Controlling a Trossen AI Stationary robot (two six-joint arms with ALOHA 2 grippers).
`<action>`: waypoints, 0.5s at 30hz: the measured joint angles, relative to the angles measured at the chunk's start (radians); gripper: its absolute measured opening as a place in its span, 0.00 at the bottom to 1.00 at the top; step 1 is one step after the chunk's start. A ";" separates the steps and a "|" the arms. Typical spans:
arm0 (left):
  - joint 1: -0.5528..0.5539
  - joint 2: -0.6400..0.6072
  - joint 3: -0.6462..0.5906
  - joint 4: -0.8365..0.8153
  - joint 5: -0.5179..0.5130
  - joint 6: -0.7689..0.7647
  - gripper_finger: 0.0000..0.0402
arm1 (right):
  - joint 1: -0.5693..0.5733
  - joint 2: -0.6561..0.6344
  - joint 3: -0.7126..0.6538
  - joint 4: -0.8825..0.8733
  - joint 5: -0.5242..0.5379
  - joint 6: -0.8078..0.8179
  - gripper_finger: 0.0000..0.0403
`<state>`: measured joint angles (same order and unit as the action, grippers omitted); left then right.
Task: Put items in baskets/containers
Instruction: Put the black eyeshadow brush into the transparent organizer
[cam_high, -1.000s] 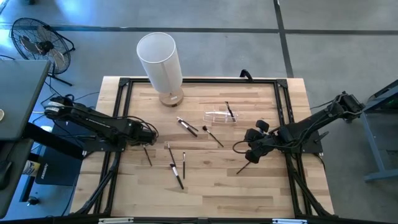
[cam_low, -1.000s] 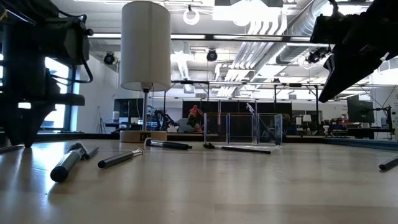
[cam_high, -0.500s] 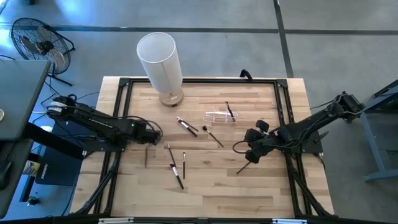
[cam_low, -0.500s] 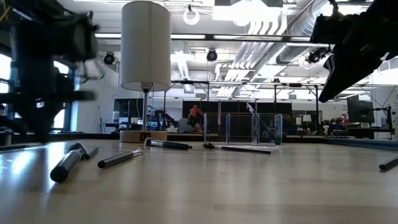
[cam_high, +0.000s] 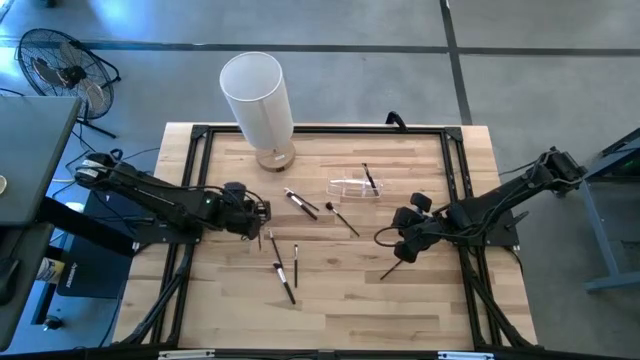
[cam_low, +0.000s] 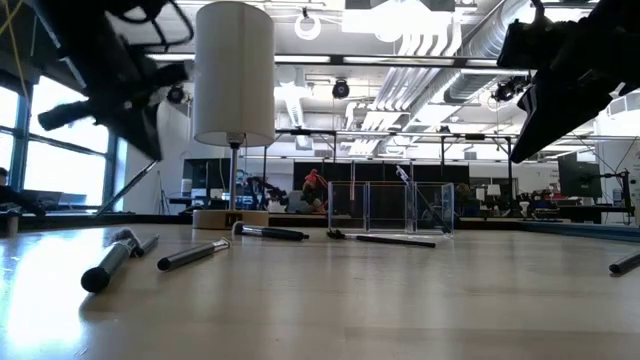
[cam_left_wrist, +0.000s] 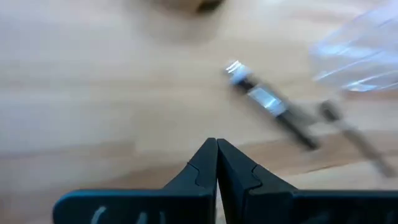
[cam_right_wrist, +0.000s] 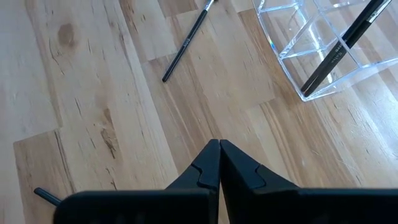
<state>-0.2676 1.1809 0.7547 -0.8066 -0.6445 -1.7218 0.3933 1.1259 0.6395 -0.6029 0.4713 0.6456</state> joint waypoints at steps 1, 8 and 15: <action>-0.002 0.000 0.020 0.006 -0.034 0.019 0.00 | 0.000 0.000 0.000 0.001 0.000 0.000 0.01; -0.001 0.000 0.087 0.295 -0.349 0.418 0.00 | 0.000 0.000 0.000 0.023 0.020 0.000 0.01; 0.078 0.068 0.087 0.799 -0.327 1.138 0.00 | 0.000 0.000 0.000 0.061 0.028 0.009 0.01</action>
<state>-0.1897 1.2490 0.8419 -0.0075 -0.9714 -0.5842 0.3931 1.1260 0.6395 -0.5416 0.4992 0.6544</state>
